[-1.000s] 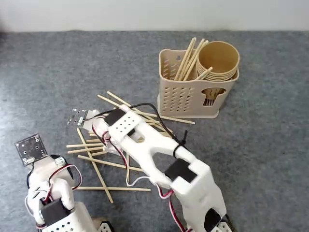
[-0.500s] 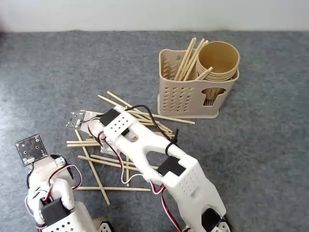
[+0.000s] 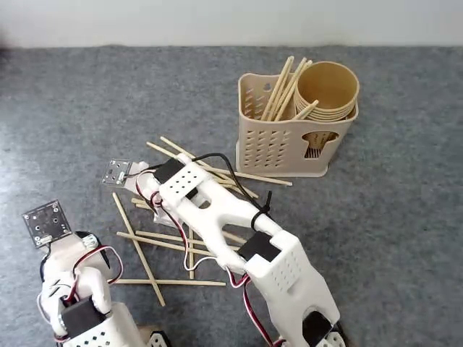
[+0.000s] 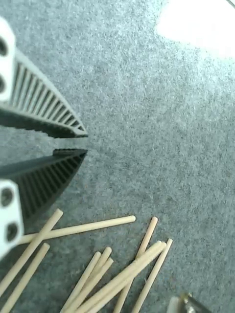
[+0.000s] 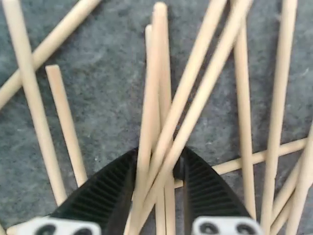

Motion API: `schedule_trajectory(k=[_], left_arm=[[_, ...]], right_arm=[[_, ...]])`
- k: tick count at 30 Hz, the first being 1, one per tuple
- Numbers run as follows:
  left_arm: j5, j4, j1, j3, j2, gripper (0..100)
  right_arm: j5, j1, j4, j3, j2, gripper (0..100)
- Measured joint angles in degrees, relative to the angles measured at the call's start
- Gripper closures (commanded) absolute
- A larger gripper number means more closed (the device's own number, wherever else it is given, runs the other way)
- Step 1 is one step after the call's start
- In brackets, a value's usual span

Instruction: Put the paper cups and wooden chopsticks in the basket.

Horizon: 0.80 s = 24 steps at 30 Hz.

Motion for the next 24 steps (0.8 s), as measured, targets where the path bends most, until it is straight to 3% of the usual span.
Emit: schedule_trajectory(k=[5, 9, 24], left_arm=[[0.0, 0.0, 0.0, 0.0, 0.0, 96], [0.0, 0.0, 0.0, 0.0, 0.0, 96], [0.0, 0.0, 0.0, 0.0, 0.0, 96]], right_arm=[[0.0, 0.0, 0.0, 0.0, 0.0, 90.7], [0.0, 0.0, -0.1, 0.0, 0.0, 99.1], [-0.1, 1.1, -1.0, 0.0, -0.2, 99.0]])
